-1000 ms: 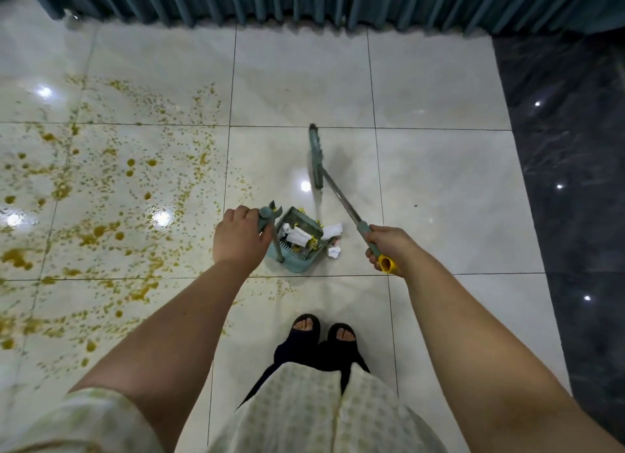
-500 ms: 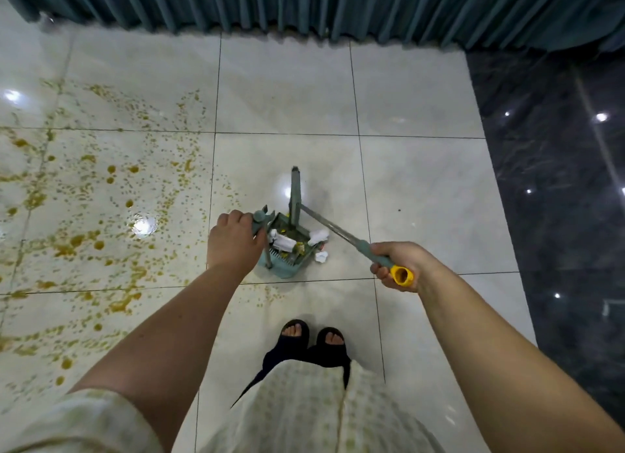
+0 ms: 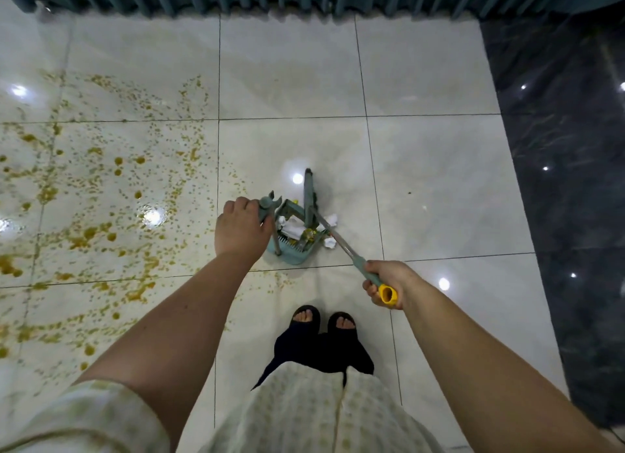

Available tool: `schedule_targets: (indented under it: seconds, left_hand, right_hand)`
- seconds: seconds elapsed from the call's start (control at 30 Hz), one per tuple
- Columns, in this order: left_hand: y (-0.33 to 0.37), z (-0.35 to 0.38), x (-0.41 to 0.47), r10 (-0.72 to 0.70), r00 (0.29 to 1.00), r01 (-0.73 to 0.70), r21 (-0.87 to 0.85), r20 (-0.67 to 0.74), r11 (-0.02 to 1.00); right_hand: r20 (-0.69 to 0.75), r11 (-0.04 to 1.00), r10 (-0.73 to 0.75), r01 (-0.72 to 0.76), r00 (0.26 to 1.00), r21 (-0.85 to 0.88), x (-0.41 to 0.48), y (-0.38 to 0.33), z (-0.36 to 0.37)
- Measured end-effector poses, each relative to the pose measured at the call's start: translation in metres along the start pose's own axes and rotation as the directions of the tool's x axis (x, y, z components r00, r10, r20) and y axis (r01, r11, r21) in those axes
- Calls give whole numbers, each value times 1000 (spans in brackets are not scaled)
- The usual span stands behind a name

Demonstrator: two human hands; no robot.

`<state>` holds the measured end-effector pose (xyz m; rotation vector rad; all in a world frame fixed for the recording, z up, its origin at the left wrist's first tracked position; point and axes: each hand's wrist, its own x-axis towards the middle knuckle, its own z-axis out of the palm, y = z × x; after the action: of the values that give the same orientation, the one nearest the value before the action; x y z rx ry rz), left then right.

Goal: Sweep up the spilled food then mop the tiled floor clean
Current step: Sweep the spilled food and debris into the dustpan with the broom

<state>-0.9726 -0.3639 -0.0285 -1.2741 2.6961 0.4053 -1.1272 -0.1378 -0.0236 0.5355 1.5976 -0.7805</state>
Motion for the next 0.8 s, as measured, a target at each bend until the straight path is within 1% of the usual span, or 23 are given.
schedule_targets:
  seconds: [0.1,0.2,0.27,0.4,0.53,0.67,0.8]
  left_hand:
    - [1,-1,-6,-19,1000,20,-51,23,999]
    - [3,-1,-15,-49,997,54,-76,60,996]
    - [5,-1,-23,-97,993,103,-89,68,991]
    - [10,-2,-35,-247,969,247,-168,24,954]
    - [17,4,-38,-288,958,287,-122,5,950]
    - [36,18,-46,-279,960,278,-69,4,958]
    - [54,21,-43,-278,960,278,-27,-25,960]
  right_hand:
    - [29,999,-38,37,999,37,-24,-13,-9]
    - [13,993,-112,112,994,32,-36,-38,-14]
    - [-7,986,-164,164,986,12,-39,-50,-8]
    - [-14,971,-239,238,971,-15,-32,-72,9]
    - [10,960,-274,274,962,-57,-11,-87,19]
    - [47,955,-236,240,971,-173,21,-92,15]
    - [49,970,-92,101,995,-222,36,-70,0]
